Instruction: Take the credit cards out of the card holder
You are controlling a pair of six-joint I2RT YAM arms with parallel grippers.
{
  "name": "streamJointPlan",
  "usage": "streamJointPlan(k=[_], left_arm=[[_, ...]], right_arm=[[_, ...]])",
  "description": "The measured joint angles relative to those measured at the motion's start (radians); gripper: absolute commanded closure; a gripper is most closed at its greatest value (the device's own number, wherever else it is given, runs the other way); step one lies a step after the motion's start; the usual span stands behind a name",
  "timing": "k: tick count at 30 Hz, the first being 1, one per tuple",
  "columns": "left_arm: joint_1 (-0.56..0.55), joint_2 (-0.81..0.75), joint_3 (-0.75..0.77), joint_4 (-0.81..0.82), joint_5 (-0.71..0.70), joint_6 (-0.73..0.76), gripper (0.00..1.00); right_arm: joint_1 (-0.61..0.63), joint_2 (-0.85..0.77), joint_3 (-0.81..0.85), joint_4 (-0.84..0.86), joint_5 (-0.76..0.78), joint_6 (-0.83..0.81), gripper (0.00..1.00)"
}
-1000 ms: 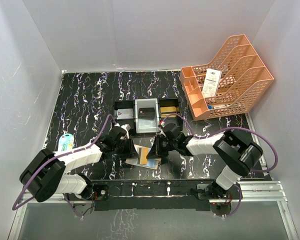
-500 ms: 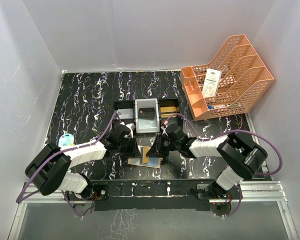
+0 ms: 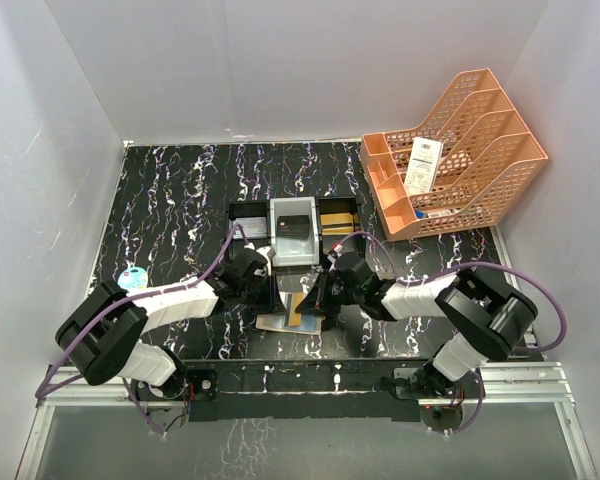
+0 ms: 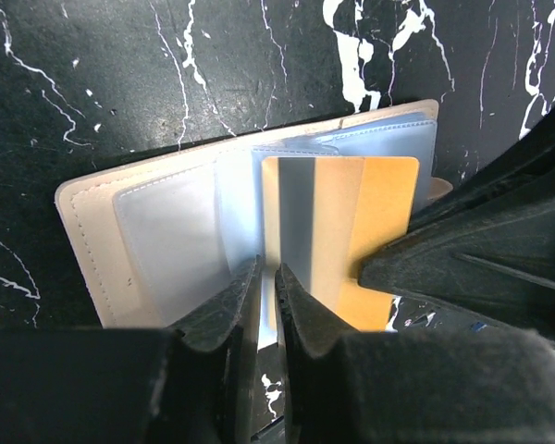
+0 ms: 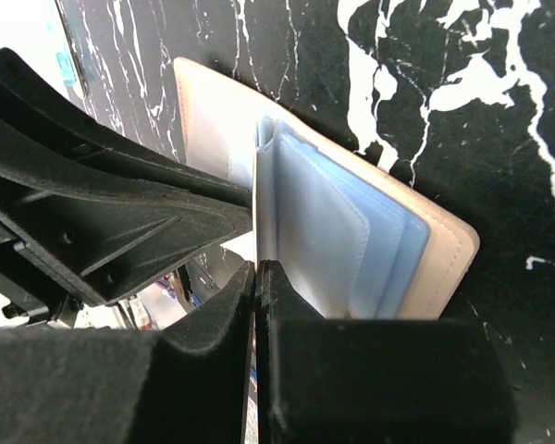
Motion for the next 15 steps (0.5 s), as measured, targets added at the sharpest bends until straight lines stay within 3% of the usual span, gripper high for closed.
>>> streamJointPlan(k=[6, 15], left_arm=[[-0.01, -0.012, 0.0, -0.016, -0.017, 0.005, 0.89], [-0.019, -0.013, 0.015, -0.049, -0.039, 0.017, 0.89]], right_arm=[[-0.021, -0.068, 0.0, -0.058, 0.002, -0.04, 1.0], [-0.038, -0.053, 0.0, -0.048, -0.021, -0.045, 0.86]])
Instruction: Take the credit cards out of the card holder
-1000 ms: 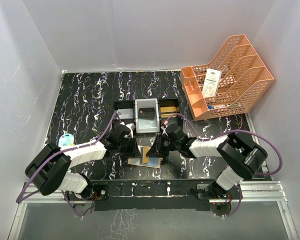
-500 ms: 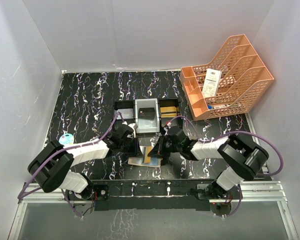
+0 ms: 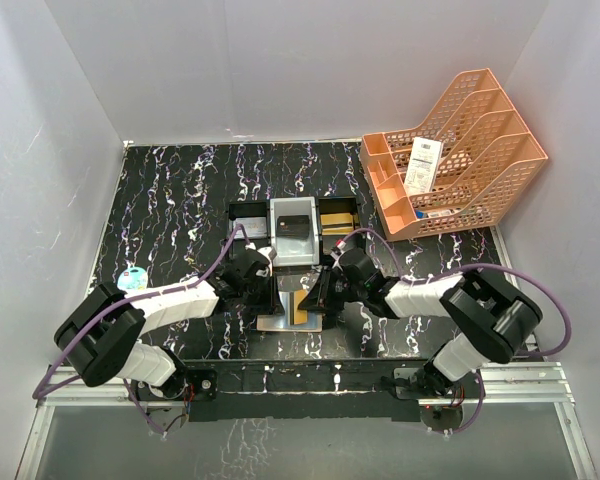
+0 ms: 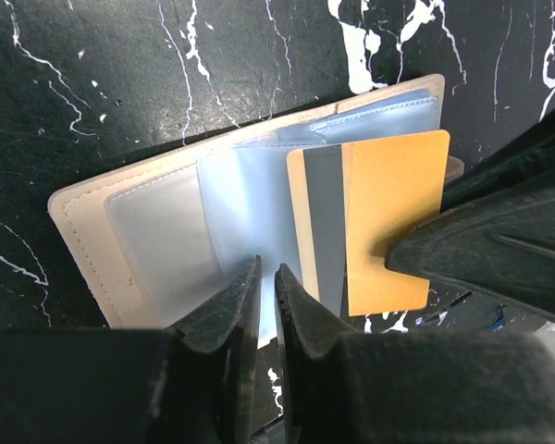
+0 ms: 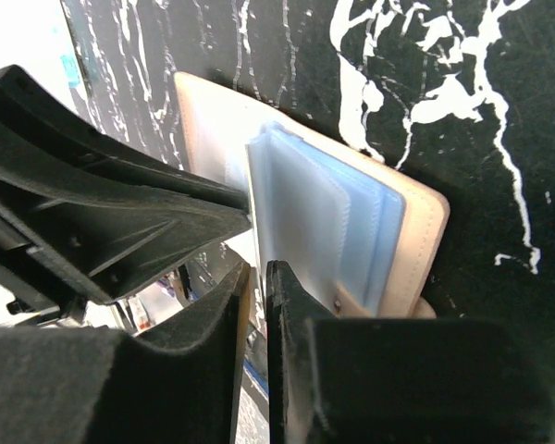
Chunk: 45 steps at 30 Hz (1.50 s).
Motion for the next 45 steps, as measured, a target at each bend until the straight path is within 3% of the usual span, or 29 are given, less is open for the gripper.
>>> streamJointPlan(k=[7, 16, 31, 36, 45], left_arm=[[-0.008, 0.0, 0.016, -0.037, -0.008, 0.008, 0.89], [-0.01, 0.0, 0.018, -0.04, -0.011, 0.011, 0.9], [-0.011, 0.0, 0.018, -0.042, -0.016, 0.01, 0.92], [-0.011, 0.0, 0.018, -0.043, -0.019, 0.01, 0.92], [-0.013, -0.063, 0.02, -0.082, -0.039, 0.006, 0.76]], right_arm=[[0.0, 0.074, 0.0, 0.036, -0.026, 0.011, 0.89], [0.0, 0.074, 0.0, 0.071, -0.023, 0.04, 0.78], [0.014, 0.105, -0.001, 0.111, 0.014, 0.061, 1.0], [0.018, 0.081, -0.001, 0.1, 0.026, 0.051, 1.0], [0.016, -0.101, -0.001, -0.019, 0.094, -0.012, 1.0]])
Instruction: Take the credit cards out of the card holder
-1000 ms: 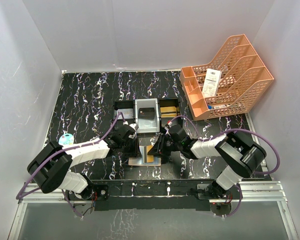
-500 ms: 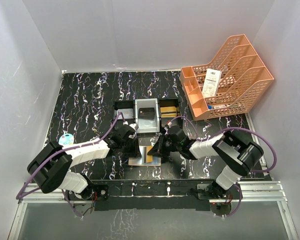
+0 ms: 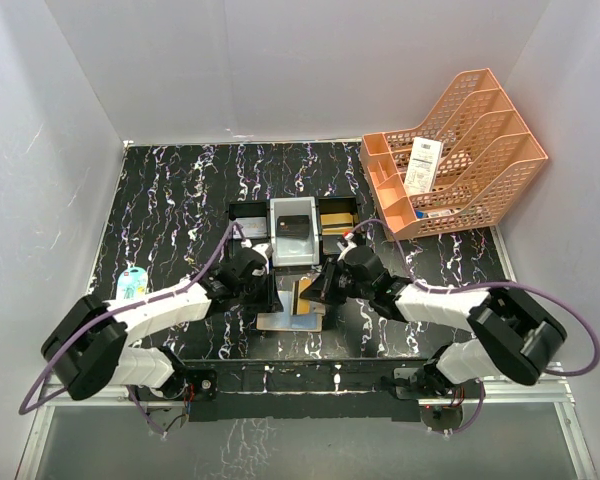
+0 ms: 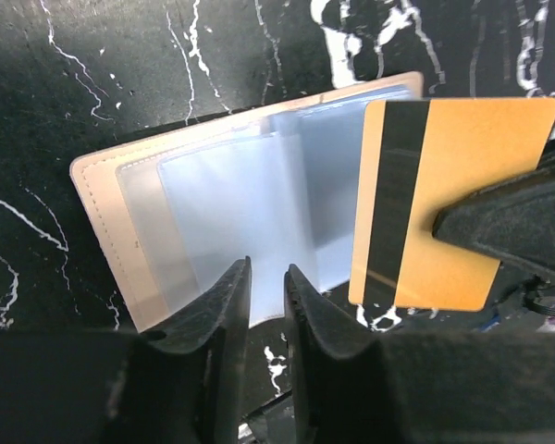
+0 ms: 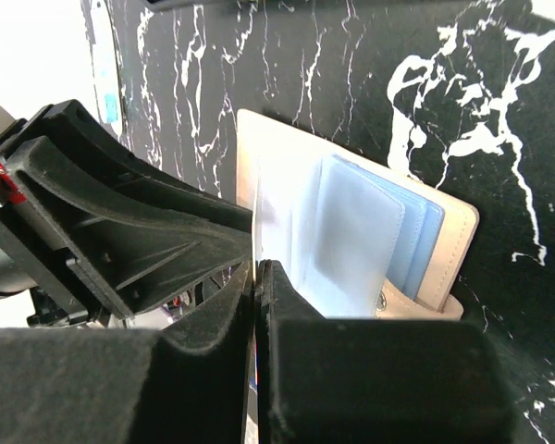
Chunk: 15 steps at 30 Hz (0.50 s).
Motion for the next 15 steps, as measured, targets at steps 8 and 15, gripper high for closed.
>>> streamJointPlan(k=[8, 15], left_arm=[[-0.003, -0.142, 0.027, -0.074, -0.058, -0.003, 0.61], [-0.003, -0.249, 0.033, -0.16, -0.154, -0.024, 0.48]], right_arm=[[-0.004, -0.13, 0.0, -0.087, 0.073, -0.051, 1.0], [-0.005, -0.082, 0.02, -0.108, 0.046, -0.072, 1.0]])
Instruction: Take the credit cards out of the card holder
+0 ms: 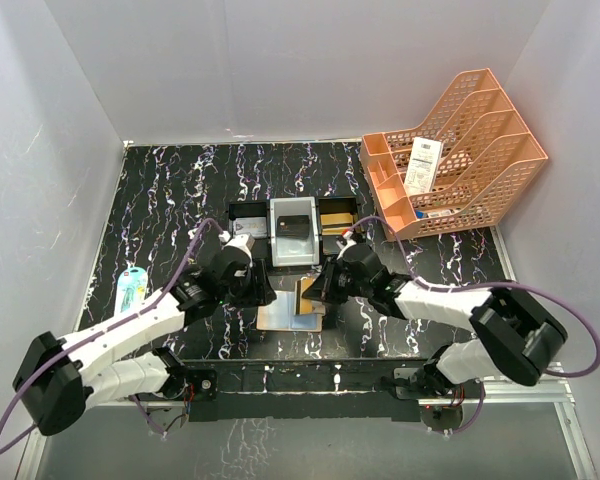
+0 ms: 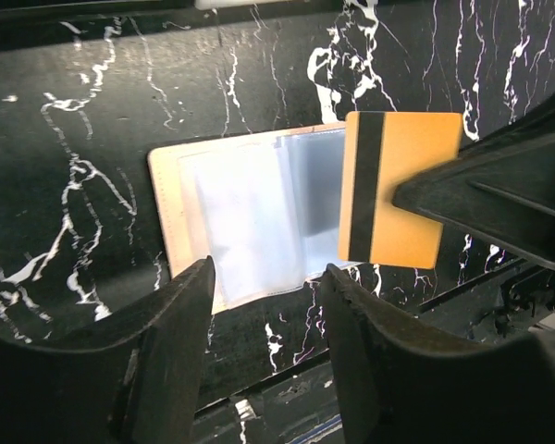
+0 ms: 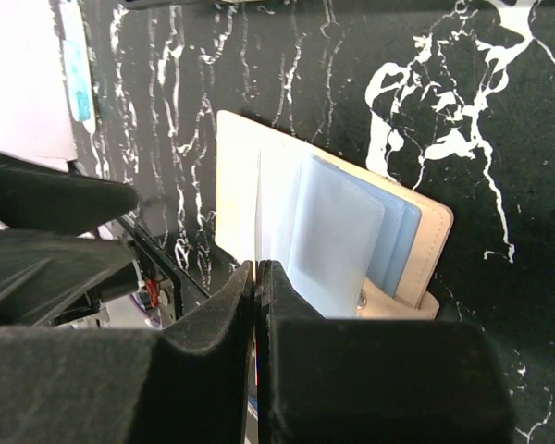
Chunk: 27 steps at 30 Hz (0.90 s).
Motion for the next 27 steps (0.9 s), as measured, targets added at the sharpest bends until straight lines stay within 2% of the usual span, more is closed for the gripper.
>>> streamJointPlan(k=[4, 14, 21, 27], left_arm=[[0.0, -0.087, 0.003, -0.061, -0.058, -0.01, 0.35], [0.0, -0.202, 0.073, -0.207, -0.168, -0.013, 0.19], [0.0, -0.247, 0.097, -0.32, -0.227, -0.007, 0.02], [0.0, -0.267, 0.148, -0.387, -0.271, 0.004, 0.01]], right_arm=[[0.007, 0.11, 0.055, -0.014, -0.014, -0.007, 1.0], [0.086, 0.262, 0.112, 0.003, -0.006, -0.005, 1.0], [0.086, 0.145, 0.126, -0.075, 0.061, -0.058, 1.0], [0.086, -0.048, 0.138, -0.121, 0.16, -0.166, 1.0]])
